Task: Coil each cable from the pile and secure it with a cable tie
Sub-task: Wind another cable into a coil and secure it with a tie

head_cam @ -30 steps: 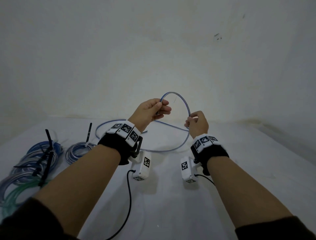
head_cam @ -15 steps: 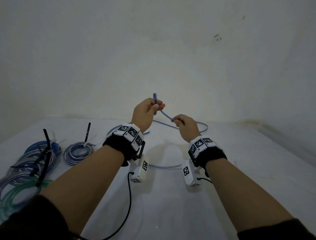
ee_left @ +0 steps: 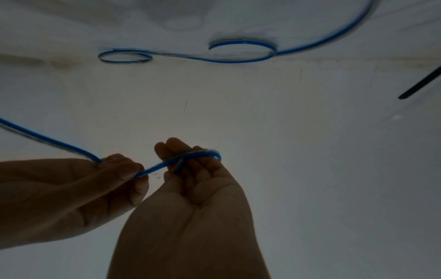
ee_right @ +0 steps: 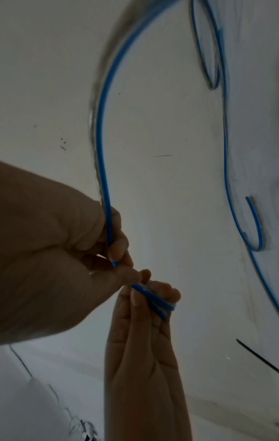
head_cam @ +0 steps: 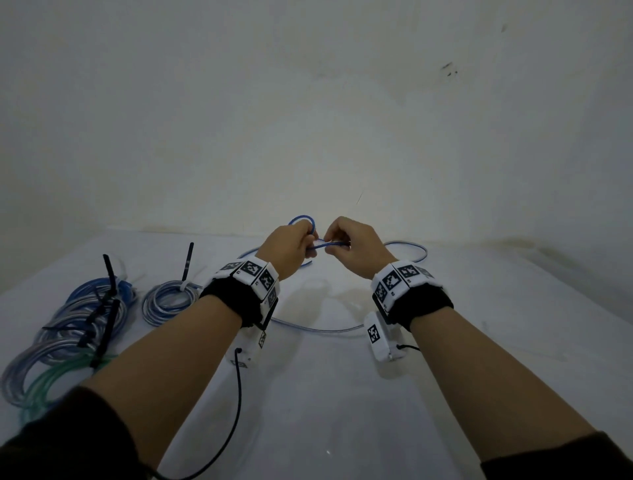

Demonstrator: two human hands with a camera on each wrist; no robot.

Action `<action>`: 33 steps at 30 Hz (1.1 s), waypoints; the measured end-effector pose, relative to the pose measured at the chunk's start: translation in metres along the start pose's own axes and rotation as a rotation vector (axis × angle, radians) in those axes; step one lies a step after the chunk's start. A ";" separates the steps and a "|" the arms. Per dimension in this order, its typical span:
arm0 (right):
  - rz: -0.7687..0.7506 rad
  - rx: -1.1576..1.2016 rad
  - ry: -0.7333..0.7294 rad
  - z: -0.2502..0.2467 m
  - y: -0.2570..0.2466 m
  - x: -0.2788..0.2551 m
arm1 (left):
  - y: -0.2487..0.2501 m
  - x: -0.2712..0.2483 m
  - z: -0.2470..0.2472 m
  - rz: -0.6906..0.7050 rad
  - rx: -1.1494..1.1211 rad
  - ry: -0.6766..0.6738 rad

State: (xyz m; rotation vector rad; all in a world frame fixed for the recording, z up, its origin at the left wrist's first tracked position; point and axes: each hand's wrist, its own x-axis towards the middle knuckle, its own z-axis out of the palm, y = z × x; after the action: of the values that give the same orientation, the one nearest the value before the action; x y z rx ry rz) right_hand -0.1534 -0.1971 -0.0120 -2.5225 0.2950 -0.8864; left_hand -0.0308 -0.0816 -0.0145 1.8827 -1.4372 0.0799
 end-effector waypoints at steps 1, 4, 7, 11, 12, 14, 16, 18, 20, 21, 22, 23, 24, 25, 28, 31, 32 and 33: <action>-0.028 -0.021 0.015 0.000 0.000 0.001 | 0.000 -0.001 -0.001 -0.012 -0.004 -0.027; -0.104 -0.175 0.133 0.000 0.010 0.004 | -0.005 -0.001 -0.007 -0.056 -0.043 -0.071; -0.136 -0.421 0.310 -0.001 0.021 0.002 | -0.010 -0.004 -0.013 -0.112 -0.140 -0.087; -0.129 -0.690 0.400 0.003 0.021 0.000 | -0.011 -0.006 -0.016 -0.121 -0.165 -0.156; -0.114 -0.719 0.400 0.006 0.019 0.001 | -0.009 -0.005 -0.016 -0.114 -0.179 -0.166; -0.082 -0.686 0.405 0.010 0.017 0.002 | -0.004 -0.003 -0.018 -0.109 -0.250 -0.169; -0.028 -0.543 0.365 0.015 0.016 0.005 | 0.001 0.000 -0.022 -0.133 -0.399 -0.160; 0.032 -0.420 0.297 0.021 0.017 0.008 | 0.006 0.000 -0.027 -0.167 -0.544 -0.174; 0.067 -0.353 0.280 0.027 0.018 0.009 | 0.011 -0.002 -0.032 -0.188 -0.646 -0.203; 0.090 -0.335 0.296 0.029 0.018 0.010 | 0.012 -0.003 -0.034 -0.194 -0.688 -0.214; 0.123 -0.319 0.318 0.030 0.017 0.010 | 0.013 -0.004 -0.037 -0.198 -0.727 -0.222; 0.168 -0.312 0.336 0.030 0.017 0.010 | 0.012 -0.005 -0.039 -0.198 -0.758 -0.224; 0.223 -0.322 0.344 0.029 0.016 0.010 | 0.012 -0.005 -0.041 -0.198 -0.785 -0.220; 0.279 -0.348 0.343 0.028 0.015 0.011 | 0.010 -0.005 -0.043 -0.198 -0.803 -0.205; 0.361 -0.314 0.423 0.024 0.013 0.010 | 0.012 -0.002 -0.050 -0.222 -0.866 -0.110; 0.340 0.020 0.560 0.024 0.013 0.005 | 0.014 0.002 -0.055 -0.233 -0.852 -0.027; 0.331 0.109 0.565 0.025 0.013 0.003 | 0.014 0.002 -0.056 -0.230 -0.834 -0.011; 0.320 0.142 0.569 0.025 0.013 0.002 | 0.013 0.003 -0.056 -0.228 -0.822 0.000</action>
State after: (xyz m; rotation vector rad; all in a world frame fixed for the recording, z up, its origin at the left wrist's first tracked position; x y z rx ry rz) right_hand -0.1370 -0.2008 -0.0348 -1.9719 0.7571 -1.4128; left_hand -0.0200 -0.0522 0.0338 1.3286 -1.0100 -0.5408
